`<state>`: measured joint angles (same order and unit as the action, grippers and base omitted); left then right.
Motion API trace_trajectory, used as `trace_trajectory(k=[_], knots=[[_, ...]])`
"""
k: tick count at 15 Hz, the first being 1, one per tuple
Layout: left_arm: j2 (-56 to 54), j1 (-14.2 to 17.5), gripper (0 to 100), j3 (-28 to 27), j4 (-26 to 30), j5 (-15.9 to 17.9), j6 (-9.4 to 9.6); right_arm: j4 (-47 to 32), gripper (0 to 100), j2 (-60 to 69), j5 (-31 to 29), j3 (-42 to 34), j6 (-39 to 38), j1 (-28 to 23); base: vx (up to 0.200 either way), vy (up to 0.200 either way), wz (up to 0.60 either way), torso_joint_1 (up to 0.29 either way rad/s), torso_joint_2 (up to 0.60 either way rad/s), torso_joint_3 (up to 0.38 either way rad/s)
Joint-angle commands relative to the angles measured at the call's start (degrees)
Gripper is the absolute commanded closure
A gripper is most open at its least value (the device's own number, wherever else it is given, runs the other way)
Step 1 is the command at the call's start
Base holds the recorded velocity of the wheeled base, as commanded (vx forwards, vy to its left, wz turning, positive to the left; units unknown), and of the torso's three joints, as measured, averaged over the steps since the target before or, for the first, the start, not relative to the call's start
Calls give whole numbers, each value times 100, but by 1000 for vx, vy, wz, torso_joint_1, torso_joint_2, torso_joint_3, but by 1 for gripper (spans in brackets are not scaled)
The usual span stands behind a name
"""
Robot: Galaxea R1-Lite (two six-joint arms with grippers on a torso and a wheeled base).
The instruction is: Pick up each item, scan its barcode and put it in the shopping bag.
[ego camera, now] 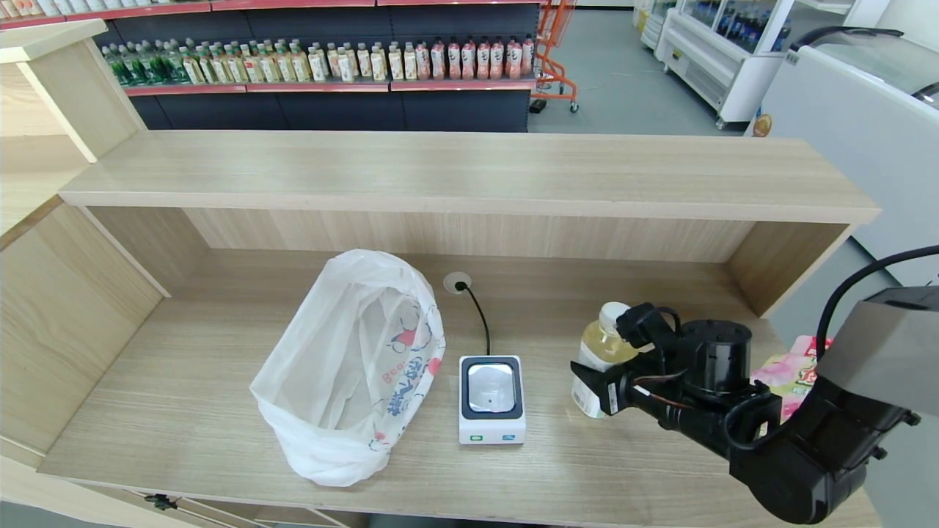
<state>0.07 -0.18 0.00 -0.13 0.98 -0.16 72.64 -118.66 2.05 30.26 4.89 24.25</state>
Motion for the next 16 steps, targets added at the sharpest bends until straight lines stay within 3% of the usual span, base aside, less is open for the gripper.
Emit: trace_trajectory(k=[1,2,3,4,6,11,16], knots=[[1,1,0,0,-4,-1,-2,-154,100,678,630,-152,-172,-254,0,0,0,0,0,0],[1,1,0,0,-4,-1,-2,-286,100,845,1008,-231,-181,-403,0,0,0,0,0,0],[1,1,0,0,-4,-1,-2,-567,100,1126,1729,-336,-199,-676,0,0,0,0,0,0],[1,1,0,0,-4,-1,-2,-927,100,1574,2810,-530,-260,-1001,0,0,0,0,0,0],[1,1,0,0,-4,-1,-2,-1042,100,2049,3882,-802,-647,-1168,0,0,0,0,0,0],[1,1,0,0,-4,-1,-2,-2096,100,3077,5244,-881,-1130,-1098,0,0,0,0,0,0],[1,1,0,0,-4,-1,-2,-2501,100,3473,5491,-899,-1166,-544,0,0,0,0,0,0]])
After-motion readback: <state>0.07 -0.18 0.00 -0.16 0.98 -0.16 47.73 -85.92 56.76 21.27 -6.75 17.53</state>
